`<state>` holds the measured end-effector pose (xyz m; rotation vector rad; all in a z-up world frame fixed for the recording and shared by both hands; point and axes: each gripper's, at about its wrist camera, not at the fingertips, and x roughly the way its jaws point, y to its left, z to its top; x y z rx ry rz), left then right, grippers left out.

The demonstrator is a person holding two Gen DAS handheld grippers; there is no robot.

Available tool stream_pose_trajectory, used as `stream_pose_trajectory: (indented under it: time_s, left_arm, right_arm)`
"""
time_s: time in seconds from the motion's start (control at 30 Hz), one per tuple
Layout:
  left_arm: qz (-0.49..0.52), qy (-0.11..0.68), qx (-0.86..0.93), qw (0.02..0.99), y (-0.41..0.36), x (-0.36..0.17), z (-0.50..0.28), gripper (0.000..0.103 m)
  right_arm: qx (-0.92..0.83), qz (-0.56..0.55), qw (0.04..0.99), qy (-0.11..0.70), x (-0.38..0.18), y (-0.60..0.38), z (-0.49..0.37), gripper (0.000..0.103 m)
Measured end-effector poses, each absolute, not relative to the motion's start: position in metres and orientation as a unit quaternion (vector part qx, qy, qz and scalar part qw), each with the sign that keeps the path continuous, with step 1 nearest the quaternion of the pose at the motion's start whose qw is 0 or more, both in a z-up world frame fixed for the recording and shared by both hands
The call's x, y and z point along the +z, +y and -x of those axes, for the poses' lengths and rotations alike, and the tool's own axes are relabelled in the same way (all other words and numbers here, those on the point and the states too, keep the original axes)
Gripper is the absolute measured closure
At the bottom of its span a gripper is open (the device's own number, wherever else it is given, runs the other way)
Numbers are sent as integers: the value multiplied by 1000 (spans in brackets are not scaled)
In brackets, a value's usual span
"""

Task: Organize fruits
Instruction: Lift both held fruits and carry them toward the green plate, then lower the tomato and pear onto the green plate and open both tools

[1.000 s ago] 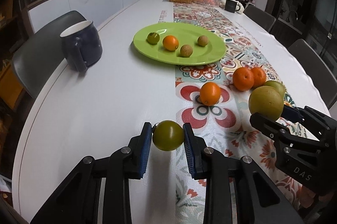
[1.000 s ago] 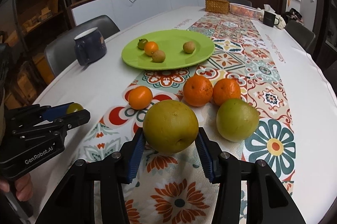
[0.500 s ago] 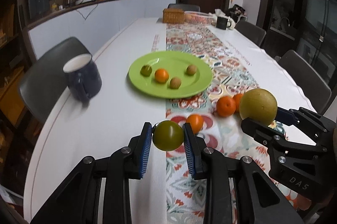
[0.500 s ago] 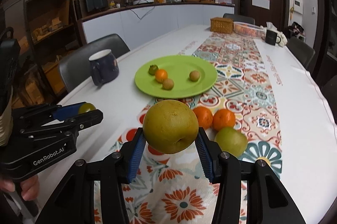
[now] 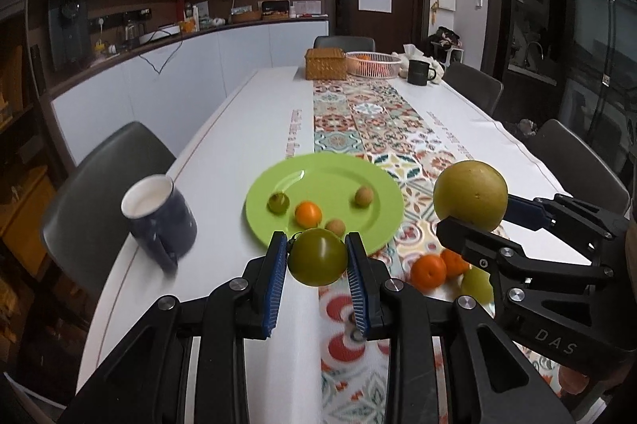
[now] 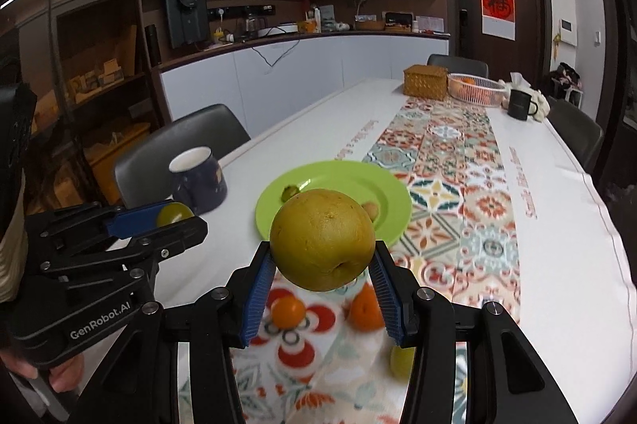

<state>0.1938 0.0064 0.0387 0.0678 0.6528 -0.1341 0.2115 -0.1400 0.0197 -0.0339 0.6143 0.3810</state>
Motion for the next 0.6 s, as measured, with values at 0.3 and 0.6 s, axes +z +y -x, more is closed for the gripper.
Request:
stream_pose_trajectory:
  time_s: [0.3, 0.6]
  left_arm:
    - [-27, 318, -78, 944, 11, 52, -240, 74]
    - [-14, 340, -86, 936, 15, 51, -290, 74]
  right_arm:
    - [184, 23, 937, 297, 37, -130, -257, 54]
    - [183, 25, 933, 310, 38, -122, -301, 54]
